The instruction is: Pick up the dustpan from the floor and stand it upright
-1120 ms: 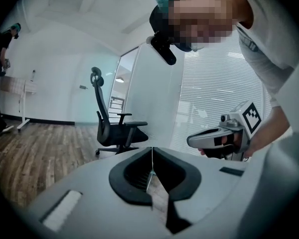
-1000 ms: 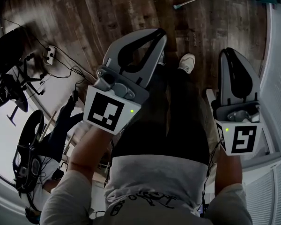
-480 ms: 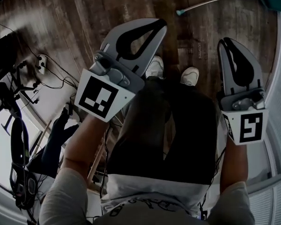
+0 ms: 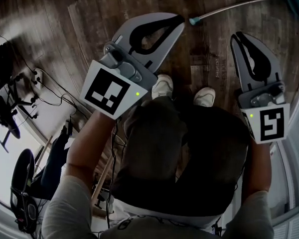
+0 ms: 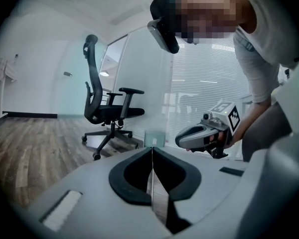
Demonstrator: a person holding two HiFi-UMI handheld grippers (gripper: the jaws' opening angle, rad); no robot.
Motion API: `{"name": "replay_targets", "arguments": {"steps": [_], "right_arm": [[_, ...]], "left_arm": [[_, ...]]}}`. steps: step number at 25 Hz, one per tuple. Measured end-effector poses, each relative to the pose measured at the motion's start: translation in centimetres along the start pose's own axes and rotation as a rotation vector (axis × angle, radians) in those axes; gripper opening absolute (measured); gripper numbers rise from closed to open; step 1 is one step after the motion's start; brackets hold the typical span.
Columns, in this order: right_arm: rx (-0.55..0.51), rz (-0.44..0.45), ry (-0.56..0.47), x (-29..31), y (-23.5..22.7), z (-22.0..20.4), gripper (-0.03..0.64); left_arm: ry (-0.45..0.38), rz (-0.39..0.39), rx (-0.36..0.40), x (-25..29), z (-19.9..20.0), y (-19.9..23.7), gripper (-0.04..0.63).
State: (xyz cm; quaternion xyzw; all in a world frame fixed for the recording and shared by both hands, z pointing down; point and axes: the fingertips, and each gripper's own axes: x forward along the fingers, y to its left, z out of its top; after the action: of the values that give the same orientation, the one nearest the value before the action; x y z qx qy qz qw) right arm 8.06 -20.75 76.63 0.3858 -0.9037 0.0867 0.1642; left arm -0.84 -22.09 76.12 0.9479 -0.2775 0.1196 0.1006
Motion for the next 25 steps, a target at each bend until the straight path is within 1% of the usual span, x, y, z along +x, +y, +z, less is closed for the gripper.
{"name": "replay_targets", "arguments": {"steps": [6, 9, 12, 14, 18, 22, 25], "right_arm": [[0.015, 0.053, 0.005, 3.3, -0.8, -6.6, 0.025], [0.010, 0.061, -0.029, 4.8, -2.1, -9.2, 0.025], [-0.028, 0.083, -0.031, 6.2, -2.2, -12.2, 0.025], [-0.007, 0.093, -0.008, 7.1, -1.7, -14.3, 0.025], [0.034, 0.115, 0.009, 8.5, -0.5, -17.0, 0.025], [0.029, 0.152, 0.044, 9.6, 1.2, -19.3, 0.026], [0.029, 0.157, 0.057, 10.2, 1.9, -20.3, 0.034]], "left_arm": [[0.023, -0.031, 0.015, 3.0, -7.4, 0.8, 0.005], [0.012, -0.031, 0.021, 4.4, -10.5, 1.4, 0.005], [0.023, -0.041, 0.007, 5.4, -13.9, 1.5, 0.005], [0.035, -0.046, -0.006, 5.9, -15.8, 1.5, 0.005], [0.050, -0.037, -0.007, 6.7, -18.5, 1.5, 0.005], [0.068, -0.040, -0.021, 6.8, -21.0, 0.7, 0.005], [0.087, -0.036, -0.041, 6.8, -22.6, 0.4, 0.005]]}}
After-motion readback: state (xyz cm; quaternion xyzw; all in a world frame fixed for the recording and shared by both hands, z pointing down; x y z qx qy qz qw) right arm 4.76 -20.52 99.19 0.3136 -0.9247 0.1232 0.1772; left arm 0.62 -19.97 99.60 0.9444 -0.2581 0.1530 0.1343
